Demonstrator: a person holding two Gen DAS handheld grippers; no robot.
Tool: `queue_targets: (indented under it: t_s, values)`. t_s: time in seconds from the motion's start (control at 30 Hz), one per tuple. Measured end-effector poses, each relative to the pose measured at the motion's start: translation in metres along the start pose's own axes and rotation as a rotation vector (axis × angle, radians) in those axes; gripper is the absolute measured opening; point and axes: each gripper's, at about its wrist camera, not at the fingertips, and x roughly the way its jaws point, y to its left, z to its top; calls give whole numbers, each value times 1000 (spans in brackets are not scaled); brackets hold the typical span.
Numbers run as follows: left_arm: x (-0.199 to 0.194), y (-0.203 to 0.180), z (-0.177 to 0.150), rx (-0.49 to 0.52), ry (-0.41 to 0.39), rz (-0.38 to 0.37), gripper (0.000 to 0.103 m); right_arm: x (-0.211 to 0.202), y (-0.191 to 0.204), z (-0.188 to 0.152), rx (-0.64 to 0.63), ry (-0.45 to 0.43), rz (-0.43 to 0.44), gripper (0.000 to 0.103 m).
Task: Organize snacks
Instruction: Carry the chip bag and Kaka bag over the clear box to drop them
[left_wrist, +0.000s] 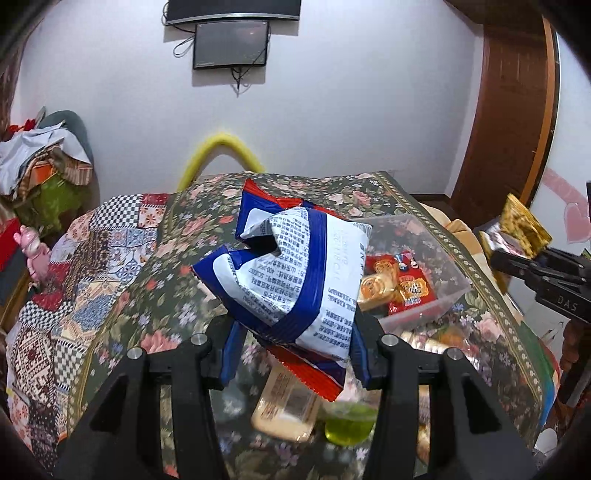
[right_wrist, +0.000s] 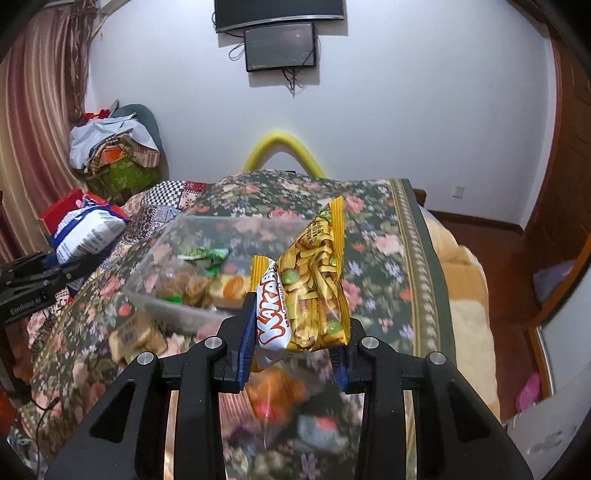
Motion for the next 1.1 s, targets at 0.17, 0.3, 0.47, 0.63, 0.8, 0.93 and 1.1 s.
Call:
queue_targets:
  t_s: [0.17, 0.3, 0.47, 0.63, 0.8, 0.93, 1.1]
  values:
    - [28, -6, 11, 1, 29, 0, 48, 21, 12, 17, -36, -3, 9, 31]
    - [49, -9, 19, -2, 50, -8, 48, 46, 19, 31, -48, 24, 37, 32]
    - [74, -13, 27, 18, 79, -10, 48, 76, 26, 42, -71, 77, 54, 32]
    - [97, -10, 34, 13, 116, 11, 49, 100, 25, 43, -51, 133, 70, 32]
    - [115, -6, 33, -14, 153, 10, 49, 126, 26, 44, -58, 214, 74, 32]
    - [123, -7, 29, -21, 176, 20, 49, 139, 30, 42, -94, 261, 64, 34]
    - [128, -7, 23, -36, 183, 20, 53, 148, 29, 42, -88, 279, 66, 35]
